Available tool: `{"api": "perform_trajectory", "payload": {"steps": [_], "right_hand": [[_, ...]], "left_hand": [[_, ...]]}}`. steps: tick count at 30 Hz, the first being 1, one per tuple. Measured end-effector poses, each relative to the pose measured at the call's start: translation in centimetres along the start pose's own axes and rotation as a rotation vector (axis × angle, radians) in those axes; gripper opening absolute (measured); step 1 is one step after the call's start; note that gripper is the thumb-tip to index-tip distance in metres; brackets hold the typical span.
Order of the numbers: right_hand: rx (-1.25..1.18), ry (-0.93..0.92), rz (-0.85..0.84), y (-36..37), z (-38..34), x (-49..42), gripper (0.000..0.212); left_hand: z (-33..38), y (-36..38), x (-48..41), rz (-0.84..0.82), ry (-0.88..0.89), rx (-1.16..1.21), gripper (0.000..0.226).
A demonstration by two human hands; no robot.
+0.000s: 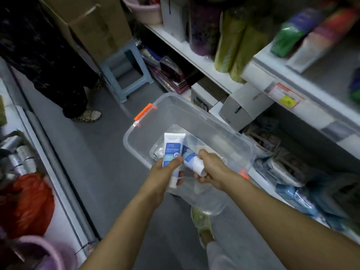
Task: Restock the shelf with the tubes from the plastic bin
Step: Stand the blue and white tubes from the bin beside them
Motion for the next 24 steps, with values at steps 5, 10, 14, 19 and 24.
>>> {"api": "perform_trajectory", "payload": {"steps": [5,10,14,19,24], "right_hand": [[-0.016,-0.199,-0.166,0.9,0.8,10.4,0.023],[0.238,-0.388,-0.131,-0.9,2.3,20.8,0.030],[0.431,-0.486,0.101,-4.0,2.6,28.0,0.046],[0.601,-0.612,0.344,-9.2,1.8,37.0,0.039],[0.689,-0.631,0.537,-14.9,2.2,44.7,0.045]], "left_hand": [[1.8,2.6,8.4,-0.082,0.135,0.054,0.024],[2.5,6.3,16.8,-0.172,0.217,0.051,0.022],[3.2,10.6,22.4,-0.265,0.267,-0.053,0.016],[4.8,17.3,28.2,-0.395,0.338,-0.126,0.024],[5.4,24.9,32.4,-0.505,0.409,-0.215,0.027]]}}
Point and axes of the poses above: each hand's wrist, its own x-axis away from the middle knuckle, its own y-axis out of the palm, z = x × y, the point moved 8 cm from there along -x, towards the middle knuckle, and after that the axes turned 5 degrees about -z, right-handed, at the moved point
